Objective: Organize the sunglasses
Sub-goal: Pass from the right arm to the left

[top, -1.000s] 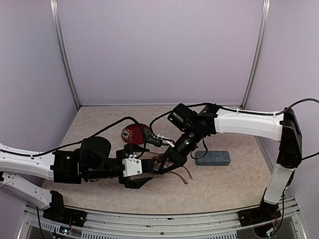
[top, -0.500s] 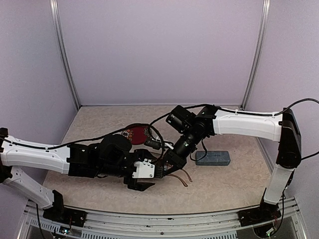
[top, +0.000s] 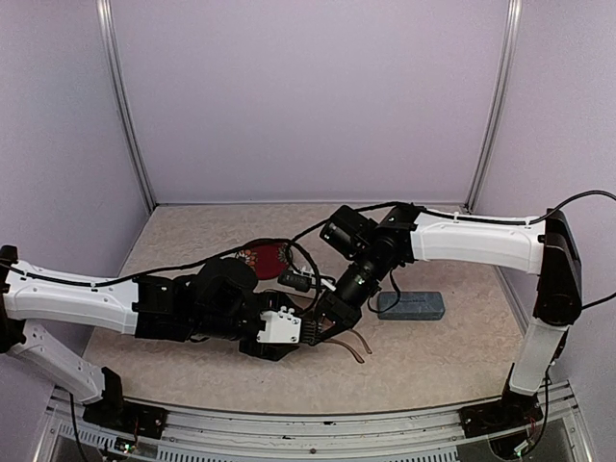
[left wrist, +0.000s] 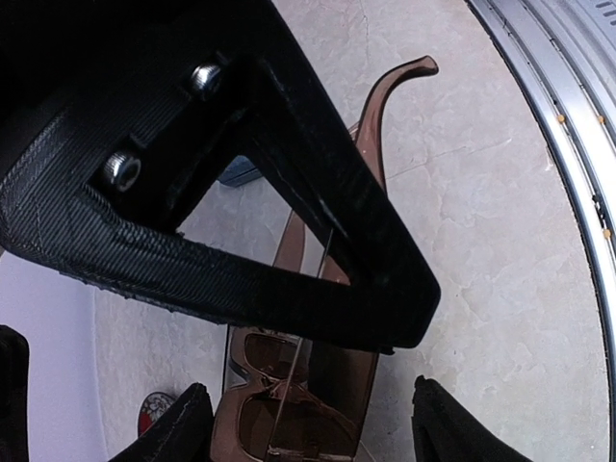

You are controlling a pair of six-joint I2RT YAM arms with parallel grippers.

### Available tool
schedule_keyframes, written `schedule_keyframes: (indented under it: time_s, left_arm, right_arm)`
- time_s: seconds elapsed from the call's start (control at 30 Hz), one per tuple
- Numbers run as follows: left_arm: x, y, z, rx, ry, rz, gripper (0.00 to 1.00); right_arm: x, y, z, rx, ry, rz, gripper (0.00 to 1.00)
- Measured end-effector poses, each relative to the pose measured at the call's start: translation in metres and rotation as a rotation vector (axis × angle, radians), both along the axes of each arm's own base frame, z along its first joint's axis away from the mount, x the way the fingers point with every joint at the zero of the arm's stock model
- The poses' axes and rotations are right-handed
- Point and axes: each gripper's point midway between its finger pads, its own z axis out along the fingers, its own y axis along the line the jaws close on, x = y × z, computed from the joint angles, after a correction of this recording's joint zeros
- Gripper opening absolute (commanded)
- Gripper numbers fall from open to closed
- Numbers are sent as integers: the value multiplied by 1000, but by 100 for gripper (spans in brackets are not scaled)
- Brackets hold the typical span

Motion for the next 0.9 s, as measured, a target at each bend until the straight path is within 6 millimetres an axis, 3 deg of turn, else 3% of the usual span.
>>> schedule_keyframes:
  time_s: [0.53, 0.73, 0.9]
  left_arm:
    - [7, 0, -2, 18, -30, 22, 38]
    - [7, 1, -3, 19, -28, 26, 34]
    - [7, 4, -6, 19, -16, 42, 31]
  right_arm:
    - [-4, -1, -1, 0, 15, 11, 1]
    - [-5, -1, -1, 6, 16, 17, 23]
    - [-4, -1, -3, 9, 9, 18, 50]
